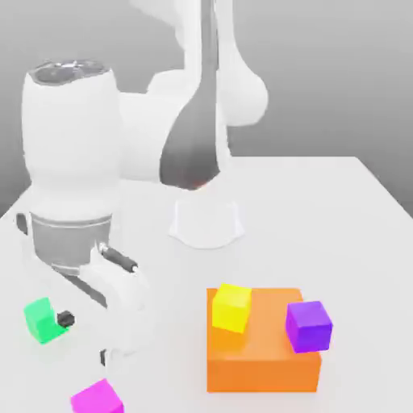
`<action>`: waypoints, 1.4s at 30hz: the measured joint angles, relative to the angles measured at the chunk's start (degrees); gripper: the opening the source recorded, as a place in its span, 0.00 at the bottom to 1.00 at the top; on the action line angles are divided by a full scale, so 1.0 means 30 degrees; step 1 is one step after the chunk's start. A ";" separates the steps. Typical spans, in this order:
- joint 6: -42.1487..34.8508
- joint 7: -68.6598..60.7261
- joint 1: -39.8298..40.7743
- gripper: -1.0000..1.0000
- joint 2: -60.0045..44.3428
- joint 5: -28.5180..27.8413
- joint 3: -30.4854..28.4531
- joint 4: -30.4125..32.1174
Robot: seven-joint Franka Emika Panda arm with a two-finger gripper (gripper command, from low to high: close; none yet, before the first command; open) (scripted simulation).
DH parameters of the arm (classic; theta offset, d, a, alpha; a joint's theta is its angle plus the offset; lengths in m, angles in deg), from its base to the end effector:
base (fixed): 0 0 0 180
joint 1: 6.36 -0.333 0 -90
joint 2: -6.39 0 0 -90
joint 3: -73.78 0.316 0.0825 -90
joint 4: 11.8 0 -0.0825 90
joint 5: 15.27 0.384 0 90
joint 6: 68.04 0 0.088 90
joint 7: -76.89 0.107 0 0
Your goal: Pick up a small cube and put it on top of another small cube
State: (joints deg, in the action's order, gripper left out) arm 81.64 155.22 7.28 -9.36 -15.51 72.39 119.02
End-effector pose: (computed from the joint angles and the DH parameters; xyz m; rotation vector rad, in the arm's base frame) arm 0.5208 -0.1399 0.2377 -2.1455 2.2646 -0.0794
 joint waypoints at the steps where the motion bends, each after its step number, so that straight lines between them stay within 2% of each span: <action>1: 0.0201 0.0209 0.0091 0.50 -0.0687 0.0218 -0.0046 -0.0010; 6: 0.2567 0.0359 0.0314 0.50 -0.4151 0.0597 0.0047 -0.0561; 7: 0.2841 0.0375 0.0336 0.00 -0.4505 0.0591 0.0068 -0.0630; 13: 0.3011 0.0375 0.0356 0.00 -0.4683 0.0593 0.0087 -0.0664; 19: 0.0531 0.0396 0.0178 0.00 -0.1383 0.0434 0.0075 0.0163; 26: -0.1175 -0.0724 -0.1060 0.00 0.3428 0.0354 0.1484 0.3252; 37: -0.3634 -0.3278 -0.3998 0.00 1.0959 0.1270 0.2775 0.8317; 42: -0.0618 -0.3272 -0.4089 0.00 0.9013 0.1034 0.3094 0.9395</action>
State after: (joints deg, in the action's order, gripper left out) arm 79.79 145.40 -4.98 17.68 -12.40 81.67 147.21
